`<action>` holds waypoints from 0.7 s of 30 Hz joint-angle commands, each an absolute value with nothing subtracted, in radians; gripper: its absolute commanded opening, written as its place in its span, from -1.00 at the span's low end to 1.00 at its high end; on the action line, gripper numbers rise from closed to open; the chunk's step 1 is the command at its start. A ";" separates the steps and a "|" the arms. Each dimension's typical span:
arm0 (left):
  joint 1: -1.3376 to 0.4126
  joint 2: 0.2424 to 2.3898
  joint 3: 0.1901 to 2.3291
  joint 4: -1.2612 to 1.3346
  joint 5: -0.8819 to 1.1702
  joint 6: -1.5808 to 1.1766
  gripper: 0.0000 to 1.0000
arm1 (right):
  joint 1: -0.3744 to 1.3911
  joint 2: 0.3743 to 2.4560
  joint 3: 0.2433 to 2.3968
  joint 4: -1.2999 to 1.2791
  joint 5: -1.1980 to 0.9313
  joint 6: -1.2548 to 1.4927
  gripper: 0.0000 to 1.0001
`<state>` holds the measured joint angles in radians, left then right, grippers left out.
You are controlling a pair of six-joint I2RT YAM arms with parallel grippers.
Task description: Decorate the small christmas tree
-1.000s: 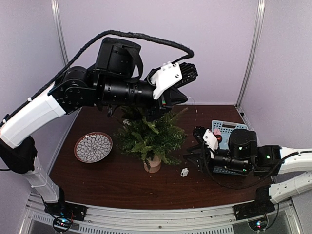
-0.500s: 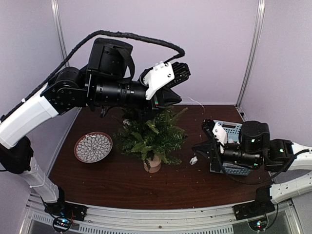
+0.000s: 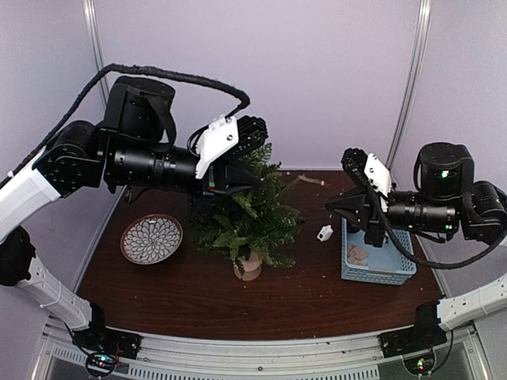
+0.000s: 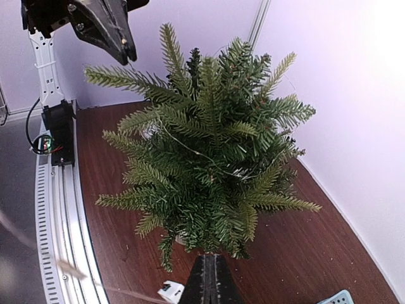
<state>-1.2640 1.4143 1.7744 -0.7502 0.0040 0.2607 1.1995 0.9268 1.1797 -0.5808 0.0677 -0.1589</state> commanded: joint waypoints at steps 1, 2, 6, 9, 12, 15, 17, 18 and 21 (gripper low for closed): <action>-1.280 1.452 1.799 -0.713 -0.017 0.262 -1.00 | 1.198 0.950 1.252 -0.654 0.069 -0.237 -1.00; -1.287 1.482 1.830 -0.714 -0.019 0.278 -1.00 | 1.198 0.956 1.257 -0.656 0.070 -0.240 -1.00; -1.302 1.572 1.930 -0.703 0.026 0.303 -1.00 | 1.198 0.952 1.261 -0.650 0.095 -0.235 -1.00; -1.313 1.582 1.937 -0.696 0.056 0.301 -1.00 | 1.198 0.939 1.265 -0.641 0.133 -0.235 -1.00; -1.335 1.561 1.912 -0.698 0.048 0.312 -1.00 | 1.197 0.923 1.266 -0.633 0.160 -0.237 -1.00; -1.339 1.520 1.879 -0.713 0.043 0.304 -1.00 | 1.196 0.921 1.276 -0.635 0.166 -0.250 -1.00; -1.339 1.495 1.860 -0.743 0.035 0.298 -1.00 | 1.196 0.924 1.285 -0.636 0.164 -0.260 -1.00; -1.340 1.485 1.855 -0.760 0.032 0.292 -1.00 | 1.196 0.927 1.291 -0.636 0.163 -0.269 -1.00; -1.369 1.454 1.815 -0.827 -0.027 0.282 -1.00 | 1.194 0.958 1.343 -0.645 0.155 -0.302 -1.00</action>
<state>-1.3392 1.4982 1.8587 -0.7830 0.0265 0.2943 1.1992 0.9360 1.2770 -0.6395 0.1383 -0.2623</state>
